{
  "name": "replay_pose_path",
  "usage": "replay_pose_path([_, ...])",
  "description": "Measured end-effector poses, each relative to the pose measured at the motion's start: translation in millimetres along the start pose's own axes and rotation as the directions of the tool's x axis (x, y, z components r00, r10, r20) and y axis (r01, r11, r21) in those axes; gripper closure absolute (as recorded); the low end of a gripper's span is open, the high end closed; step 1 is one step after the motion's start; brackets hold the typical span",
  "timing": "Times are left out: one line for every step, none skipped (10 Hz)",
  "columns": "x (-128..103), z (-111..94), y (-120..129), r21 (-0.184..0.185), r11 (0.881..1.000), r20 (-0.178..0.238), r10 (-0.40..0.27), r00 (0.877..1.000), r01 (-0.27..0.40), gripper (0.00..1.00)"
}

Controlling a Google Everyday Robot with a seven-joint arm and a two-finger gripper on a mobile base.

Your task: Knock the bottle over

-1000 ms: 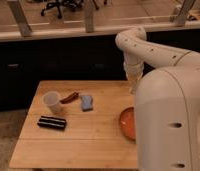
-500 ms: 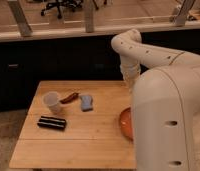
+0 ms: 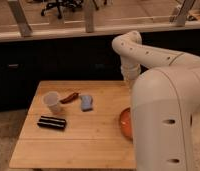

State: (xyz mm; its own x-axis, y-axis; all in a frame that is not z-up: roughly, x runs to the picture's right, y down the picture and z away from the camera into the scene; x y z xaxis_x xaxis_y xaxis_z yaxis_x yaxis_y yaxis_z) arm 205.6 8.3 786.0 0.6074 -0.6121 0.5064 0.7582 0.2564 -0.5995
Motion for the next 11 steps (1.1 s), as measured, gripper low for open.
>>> replay_pose_path([3,11,1,0.001,1.0,0.01,0.009,1.0,-0.009,0.98])
replay_pose_path([5,19,1,0.002,1.0,0.018,0.014,1.0,-0.014,0.98])
replay_pose_path([8,26,2,0.006,1.0,0.025,0.02,0.999,-0.02,0.98])
replay_pose_path([9,27,2,0.013,1.0,0.026,0.02,0.999,-0.02,0.98])
replay_pose_path([10,28,1,0.032,0.999,0.019,0.017,1.0,-0.017,0.98])
replay_pose_path([10,26,0,0.058,0.998,-0.004,0.008,1.0,-0.008,0.98])
replay_pose_path([10,24,-1,0.079,0.997,-0.027,0.001,1.0,0.001,0.98])
replay_pose_path([11,20,-3,0.1,0.995,-0.058,-0.003,0.998,0.009,0.98])
replay_pose_path([11,18,-5,0.112,0.994,-0.078,-0.008,0.997,0.017,0.98])
replay_pose_path([11,16,-7,0.122,0.992,-0.101,-0.013,0.995,0.026,0.98])
replay_pose_path([13,15,-11,0.131,0.991,-0.121,-0.017,0.993,0.033,0.98])
